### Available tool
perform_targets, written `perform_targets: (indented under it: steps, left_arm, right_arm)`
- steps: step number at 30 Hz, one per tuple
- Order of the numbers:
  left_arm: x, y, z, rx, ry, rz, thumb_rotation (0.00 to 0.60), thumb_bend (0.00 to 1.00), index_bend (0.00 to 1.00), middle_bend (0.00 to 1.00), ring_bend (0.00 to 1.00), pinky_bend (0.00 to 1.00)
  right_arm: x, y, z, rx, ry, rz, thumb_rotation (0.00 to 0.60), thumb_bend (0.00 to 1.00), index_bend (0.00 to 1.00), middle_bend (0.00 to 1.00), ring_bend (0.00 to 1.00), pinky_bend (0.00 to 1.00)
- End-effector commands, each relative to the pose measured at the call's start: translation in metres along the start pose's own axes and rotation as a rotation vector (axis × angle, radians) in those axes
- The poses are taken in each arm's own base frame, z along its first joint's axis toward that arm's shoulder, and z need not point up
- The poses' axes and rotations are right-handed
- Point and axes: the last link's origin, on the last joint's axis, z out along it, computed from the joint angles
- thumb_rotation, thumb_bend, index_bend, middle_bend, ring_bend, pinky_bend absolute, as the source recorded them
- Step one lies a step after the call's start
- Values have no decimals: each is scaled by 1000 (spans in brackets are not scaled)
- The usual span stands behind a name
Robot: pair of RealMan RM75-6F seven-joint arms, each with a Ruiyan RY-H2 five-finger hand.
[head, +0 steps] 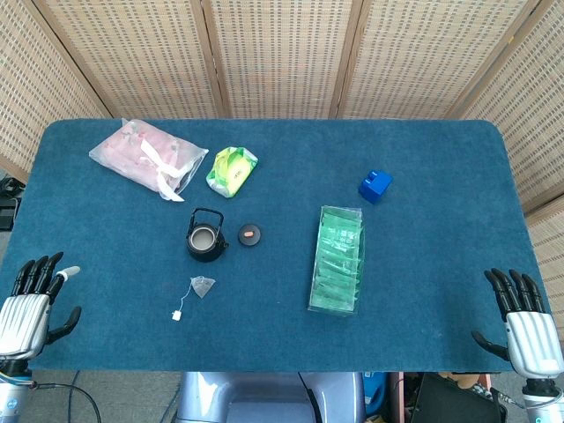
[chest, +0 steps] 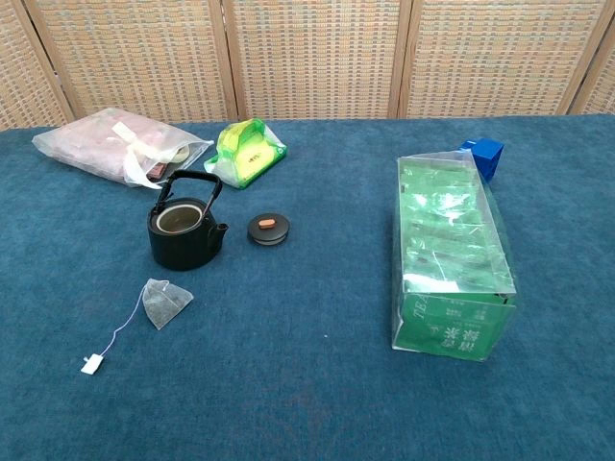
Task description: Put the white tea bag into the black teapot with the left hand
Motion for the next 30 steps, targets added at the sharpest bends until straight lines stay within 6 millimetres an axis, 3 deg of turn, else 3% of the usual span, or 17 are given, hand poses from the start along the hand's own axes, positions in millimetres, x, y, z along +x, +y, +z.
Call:
perform_targets:
  steps: [1, 17, 30]
  left_arm:
    - [0, 0, 0, 1, 1, 0, 600, 378, 213, 75, 0, 0]
    - [3, 1, 5, -9, 15, 8, 600, 379, 221, 76, 0, 0]
    - [-5, 15, 19, -103, -50, 84, 600, 378, 394, 76, 0, 0]
  right_arm:
    - [0, 0, 0, 0, 0, 0, 600, 123, 115, 182, 34, 100]
    - [1, 2, -3, -11, 7, 1, 600, 123, 115, 182, 34, 100]
    - [1, 3, -2, -12, 9, 2, 600, 123, 115, 182, 34, 100]
